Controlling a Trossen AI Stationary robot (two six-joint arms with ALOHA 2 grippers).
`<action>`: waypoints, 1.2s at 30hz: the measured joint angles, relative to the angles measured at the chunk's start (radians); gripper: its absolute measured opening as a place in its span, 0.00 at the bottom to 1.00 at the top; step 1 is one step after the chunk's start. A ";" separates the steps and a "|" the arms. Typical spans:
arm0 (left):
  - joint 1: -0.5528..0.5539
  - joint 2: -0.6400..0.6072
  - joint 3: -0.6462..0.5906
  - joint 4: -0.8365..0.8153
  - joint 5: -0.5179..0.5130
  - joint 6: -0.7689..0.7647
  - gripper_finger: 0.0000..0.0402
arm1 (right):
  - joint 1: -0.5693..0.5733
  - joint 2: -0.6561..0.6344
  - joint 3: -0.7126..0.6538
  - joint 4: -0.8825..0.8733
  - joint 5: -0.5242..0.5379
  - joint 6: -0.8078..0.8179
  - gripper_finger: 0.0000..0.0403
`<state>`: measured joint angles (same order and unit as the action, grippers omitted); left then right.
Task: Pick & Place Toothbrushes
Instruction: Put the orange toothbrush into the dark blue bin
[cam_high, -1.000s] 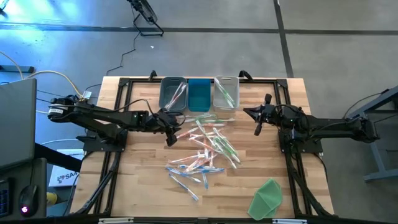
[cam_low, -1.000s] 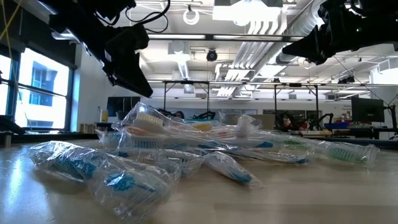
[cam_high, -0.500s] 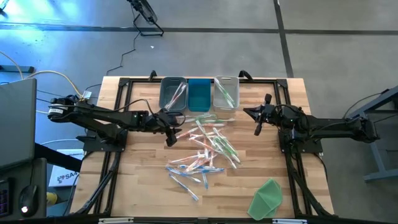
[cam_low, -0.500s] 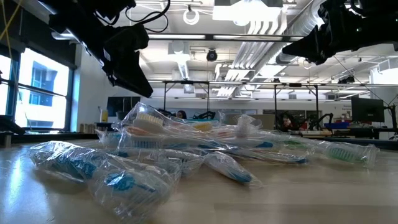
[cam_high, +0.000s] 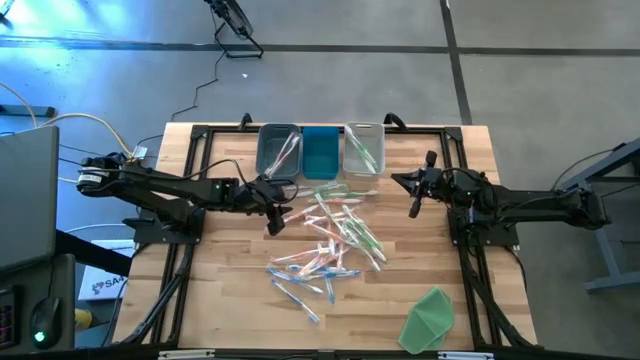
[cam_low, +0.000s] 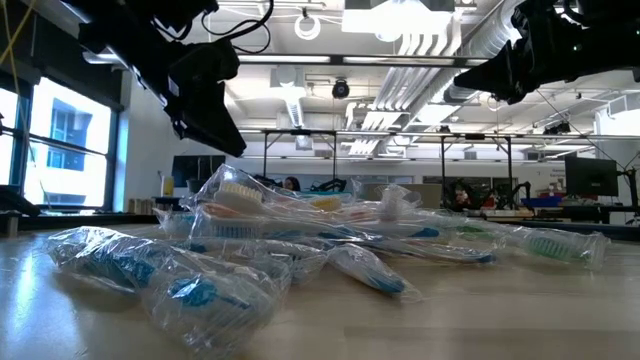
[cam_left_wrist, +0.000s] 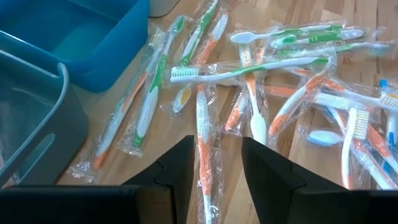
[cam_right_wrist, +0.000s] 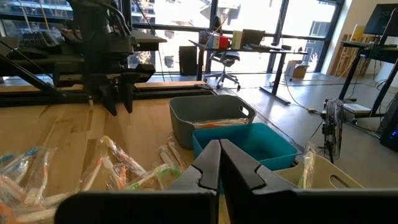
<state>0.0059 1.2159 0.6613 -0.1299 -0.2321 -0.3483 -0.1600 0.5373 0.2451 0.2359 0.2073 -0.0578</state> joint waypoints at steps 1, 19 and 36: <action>0.000 0.009 0.000 0.005 0.000 0.000 0.33 | 0.000 0.000 0.000 0.000 0.000 0.000 0.01; 0.000 0.265 -0.001 0.035 0.008 -0.018 0.33 | 0.000 0.000 0.000 -0.001 0.000 0.000 0.01; 0.000 0.356 0.001 0.064 0.060 -0.052 0.33 | 0.000 0.000 0.000 -0.001 0.000 0.000 0.01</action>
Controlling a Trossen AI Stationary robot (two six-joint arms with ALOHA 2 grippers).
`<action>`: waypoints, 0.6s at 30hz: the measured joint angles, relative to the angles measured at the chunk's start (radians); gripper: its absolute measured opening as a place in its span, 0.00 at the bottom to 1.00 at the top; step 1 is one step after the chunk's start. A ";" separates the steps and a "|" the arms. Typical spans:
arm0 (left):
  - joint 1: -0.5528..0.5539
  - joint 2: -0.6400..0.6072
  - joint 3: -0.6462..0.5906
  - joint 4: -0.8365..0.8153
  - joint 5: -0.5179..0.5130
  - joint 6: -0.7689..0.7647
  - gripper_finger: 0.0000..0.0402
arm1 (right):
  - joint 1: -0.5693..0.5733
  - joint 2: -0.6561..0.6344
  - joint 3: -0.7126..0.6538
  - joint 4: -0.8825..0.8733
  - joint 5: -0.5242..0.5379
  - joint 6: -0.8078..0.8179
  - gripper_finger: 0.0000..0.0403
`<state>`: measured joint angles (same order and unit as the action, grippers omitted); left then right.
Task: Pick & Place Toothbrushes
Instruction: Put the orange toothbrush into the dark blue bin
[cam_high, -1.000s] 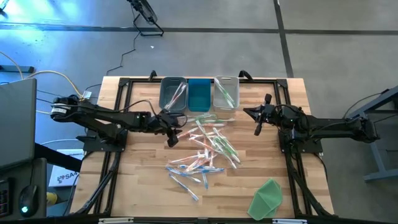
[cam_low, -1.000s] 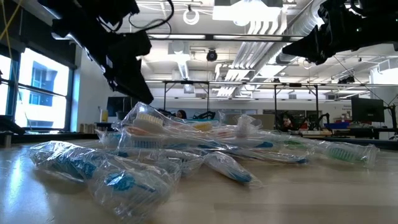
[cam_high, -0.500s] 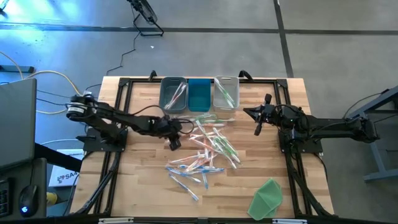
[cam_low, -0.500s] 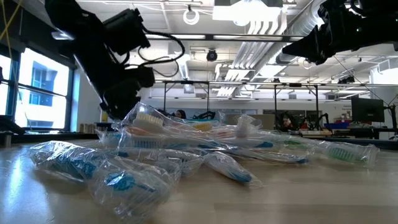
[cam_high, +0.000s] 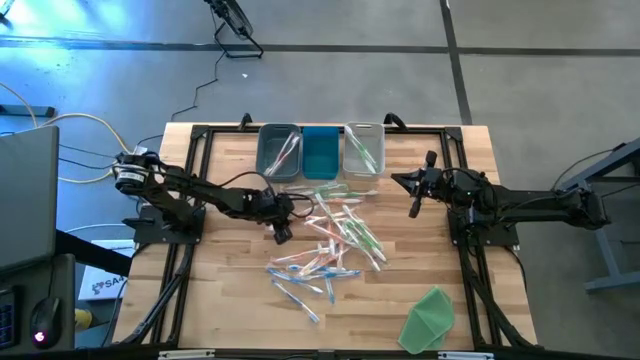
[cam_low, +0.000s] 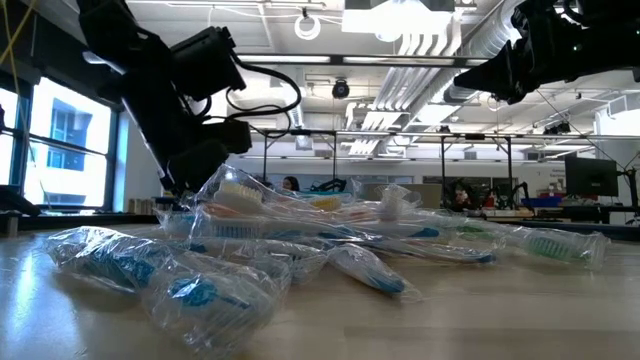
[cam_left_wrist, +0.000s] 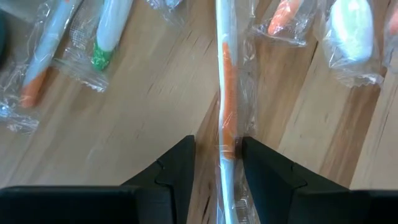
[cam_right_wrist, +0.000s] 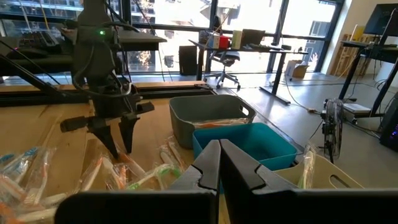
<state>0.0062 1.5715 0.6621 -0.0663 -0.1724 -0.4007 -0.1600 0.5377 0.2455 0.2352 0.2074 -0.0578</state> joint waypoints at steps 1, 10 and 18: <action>0.000 0.000 0.000 0.000 0.004 0.000 0.33 | 0.000 0.000 0.000 0.000 0.000 0.000 0.01; 0.001 0.001 0.000 -0.008 0.037 0.003 0.17 | 0.000 0.000 0.000 0.000 0.000 0.000 0.01; 0.000 -0.029 0.000 -0.047 0.193 -0.005 0.03 | 0.000 0.000 0.000 0.000 0.000 0.000 0.01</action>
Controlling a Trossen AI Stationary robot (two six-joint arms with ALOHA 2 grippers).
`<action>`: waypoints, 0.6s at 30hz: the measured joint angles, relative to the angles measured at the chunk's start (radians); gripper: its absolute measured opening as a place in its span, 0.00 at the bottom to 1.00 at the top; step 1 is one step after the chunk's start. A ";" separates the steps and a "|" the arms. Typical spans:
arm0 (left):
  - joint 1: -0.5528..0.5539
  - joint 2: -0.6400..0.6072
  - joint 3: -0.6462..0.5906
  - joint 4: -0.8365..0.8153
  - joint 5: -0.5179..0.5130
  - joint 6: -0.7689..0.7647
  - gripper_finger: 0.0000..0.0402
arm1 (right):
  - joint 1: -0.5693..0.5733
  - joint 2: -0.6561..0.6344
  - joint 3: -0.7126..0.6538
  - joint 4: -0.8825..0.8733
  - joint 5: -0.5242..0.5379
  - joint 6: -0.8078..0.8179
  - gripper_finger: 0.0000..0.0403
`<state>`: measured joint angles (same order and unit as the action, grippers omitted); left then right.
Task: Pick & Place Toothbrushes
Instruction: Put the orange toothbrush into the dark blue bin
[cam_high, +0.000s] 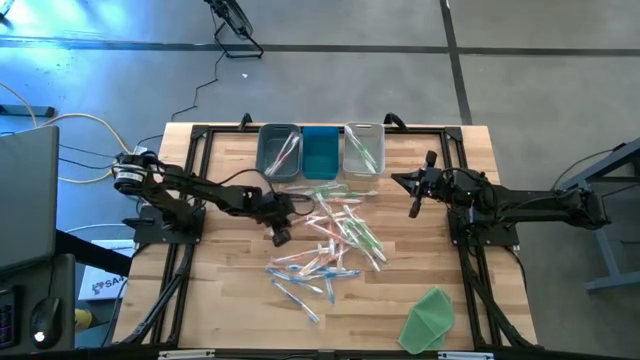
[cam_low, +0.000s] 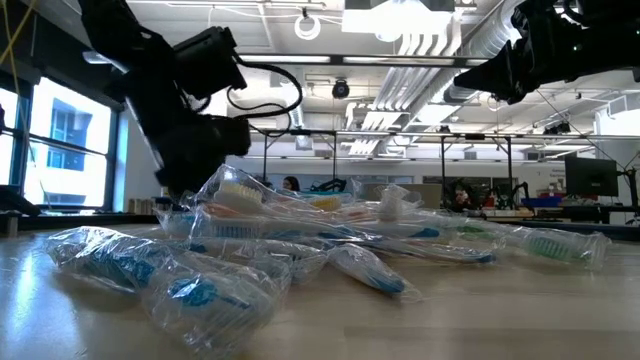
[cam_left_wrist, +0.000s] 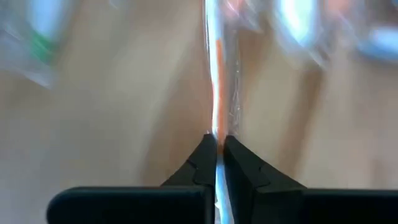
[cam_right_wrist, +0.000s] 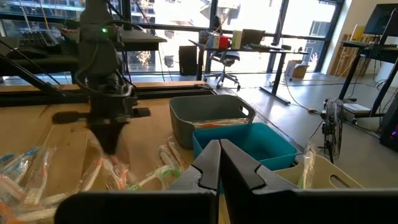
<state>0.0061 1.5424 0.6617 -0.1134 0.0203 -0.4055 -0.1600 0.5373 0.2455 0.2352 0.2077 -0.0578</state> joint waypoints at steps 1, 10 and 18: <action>-0.001 -0.011 -0.001 -0.014 0.003 -0.002 0.04 | 0.000 0.000 0.000 0.000 0.000 0.000 0.01; 0.000 -0.225 -0.003 -0.261 -0.036 -0.026 0.00 | 0.000 0.000 0.000 -0.004 0.000 -0.022 0.01; 0.000 -0.461 -0.002 -0.399 -0.053 -0.031 0.00 | 0.000 0.000 0.000 -0.007 0.003 -0.023 0.01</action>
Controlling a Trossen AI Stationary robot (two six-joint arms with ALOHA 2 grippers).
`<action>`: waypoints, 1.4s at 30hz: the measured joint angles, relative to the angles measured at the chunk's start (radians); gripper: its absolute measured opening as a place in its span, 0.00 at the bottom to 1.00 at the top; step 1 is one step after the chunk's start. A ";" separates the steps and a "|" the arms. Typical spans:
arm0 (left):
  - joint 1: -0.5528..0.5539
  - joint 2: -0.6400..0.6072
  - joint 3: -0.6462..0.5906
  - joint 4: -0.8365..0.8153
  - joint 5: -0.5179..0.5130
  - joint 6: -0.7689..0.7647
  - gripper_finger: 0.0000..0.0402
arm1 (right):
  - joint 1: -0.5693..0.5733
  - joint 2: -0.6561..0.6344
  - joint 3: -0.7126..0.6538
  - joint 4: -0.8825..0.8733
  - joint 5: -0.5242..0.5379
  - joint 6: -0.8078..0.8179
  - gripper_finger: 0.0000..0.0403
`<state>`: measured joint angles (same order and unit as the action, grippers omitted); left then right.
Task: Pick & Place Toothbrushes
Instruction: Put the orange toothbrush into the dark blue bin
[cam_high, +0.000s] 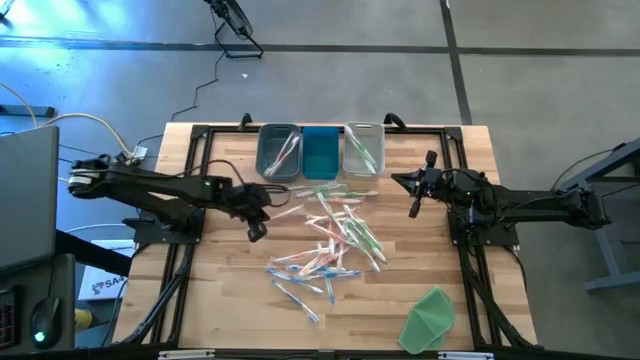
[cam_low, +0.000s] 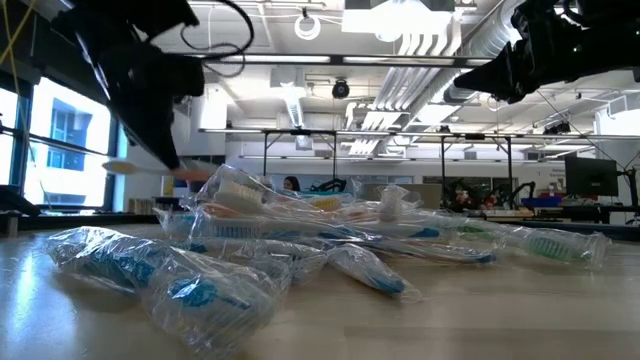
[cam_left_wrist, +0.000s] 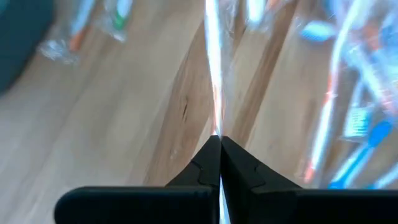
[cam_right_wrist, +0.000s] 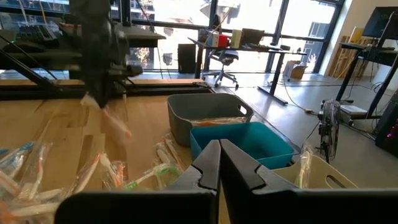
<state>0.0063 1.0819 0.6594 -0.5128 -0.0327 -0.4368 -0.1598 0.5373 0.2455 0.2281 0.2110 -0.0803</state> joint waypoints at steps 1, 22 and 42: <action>0.000 -0.033 0.000 -0.015 -0.004 -0.006 0.00 | 0.000 0.000 0.000 0.001 0.000 0.000 0.01; 0.000 -0.273 0.002 0.169 -0.610 0.057 0.00 | 0.000 0.000 0.000 0.016 0.000 0.000 0.01; 0.394 -0.184 0.002 0.368 -0.349 0.171 0.00 | 0.000 0.000 0.000 0.014 0.000 -0.029 0.01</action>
<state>0.4007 0.8981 0.6609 -0.1445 -0.3816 -0.2660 -0.1599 0.5377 0.2455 0.2424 0.2107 -0.1093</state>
